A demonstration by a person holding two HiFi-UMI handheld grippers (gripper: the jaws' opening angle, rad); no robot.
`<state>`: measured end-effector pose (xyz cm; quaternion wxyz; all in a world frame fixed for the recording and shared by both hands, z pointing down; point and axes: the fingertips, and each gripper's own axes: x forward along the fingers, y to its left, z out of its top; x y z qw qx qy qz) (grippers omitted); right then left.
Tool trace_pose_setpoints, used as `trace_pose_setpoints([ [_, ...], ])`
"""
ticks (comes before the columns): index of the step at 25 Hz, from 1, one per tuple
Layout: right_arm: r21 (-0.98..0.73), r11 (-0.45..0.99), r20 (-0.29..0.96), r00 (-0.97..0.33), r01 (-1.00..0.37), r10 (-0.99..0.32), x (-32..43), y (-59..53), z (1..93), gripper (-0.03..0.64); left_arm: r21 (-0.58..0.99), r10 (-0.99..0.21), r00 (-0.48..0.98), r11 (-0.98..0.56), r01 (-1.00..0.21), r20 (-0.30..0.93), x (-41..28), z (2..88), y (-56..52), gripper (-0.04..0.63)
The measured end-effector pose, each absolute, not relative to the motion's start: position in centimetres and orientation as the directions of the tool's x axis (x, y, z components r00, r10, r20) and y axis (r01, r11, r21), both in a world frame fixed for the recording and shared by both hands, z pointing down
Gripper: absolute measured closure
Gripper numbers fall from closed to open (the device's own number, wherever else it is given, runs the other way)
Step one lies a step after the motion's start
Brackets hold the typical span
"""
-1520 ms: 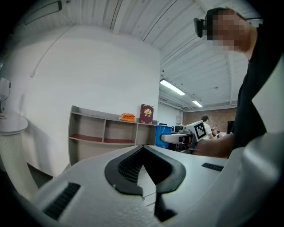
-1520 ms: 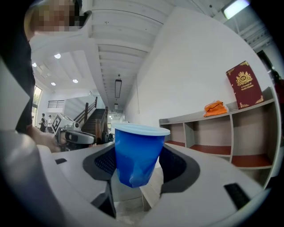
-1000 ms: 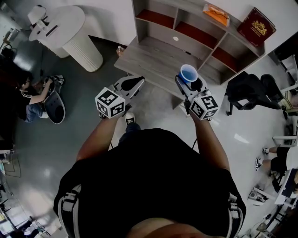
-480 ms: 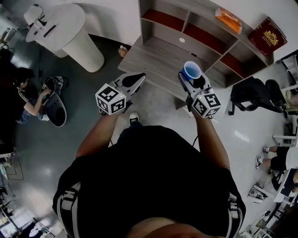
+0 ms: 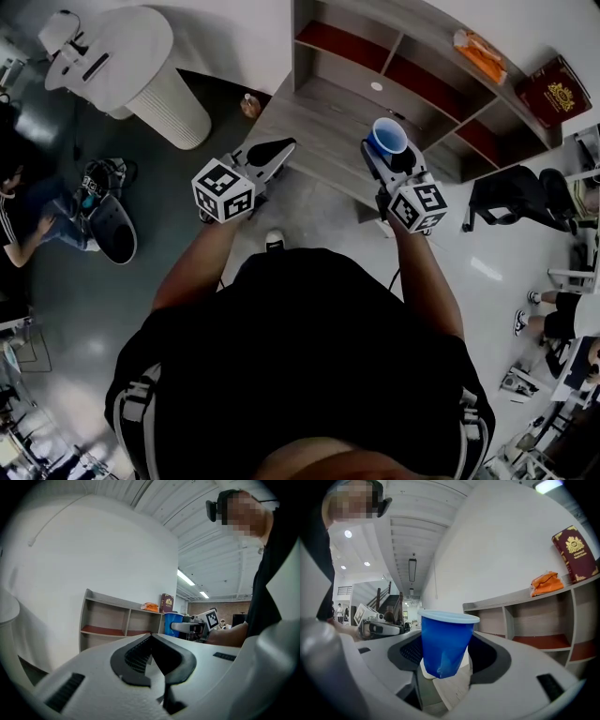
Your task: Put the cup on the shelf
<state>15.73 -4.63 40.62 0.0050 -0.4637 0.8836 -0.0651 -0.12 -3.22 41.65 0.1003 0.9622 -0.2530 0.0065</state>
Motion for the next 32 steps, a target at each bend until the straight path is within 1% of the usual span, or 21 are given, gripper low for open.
trace_pose_setpoints([
  [9,-0.118,0.539,0.09,-0.549,-0.834,-0.831,13.1,-7.9,40.8,0.344,0.216,-0.468,0.883,-0.858,-0.466,0.048,-2.9,41.7,-6.8,0.578],
  [13,-0.148,0.517,0.107,-0.533,-0.843,-0.839,11.9,-9.6,41.2,0.344,0.23,-0.457,0.887,-0.859,-0.457,0.056,-4.6,42.2,-8.3,0.578],
  [20,-0.144,0.517,0.108,-0.533,-0.844,-0.84,9.4,-12.1,41.4,0.344,0.234,-0.452,0.89,-0.86,-0.454,0.063,-7.2,42.5,-11.3,0.578],
  [32,-0.127,0.445,0.133,-0.46,-0.886,-0.878,6.6,-15.2,41.9,0.344,0.219,-0.41,0.91,-0.883,-0.414,0.069,-10.4,42.7,-14.6,0.578],
])
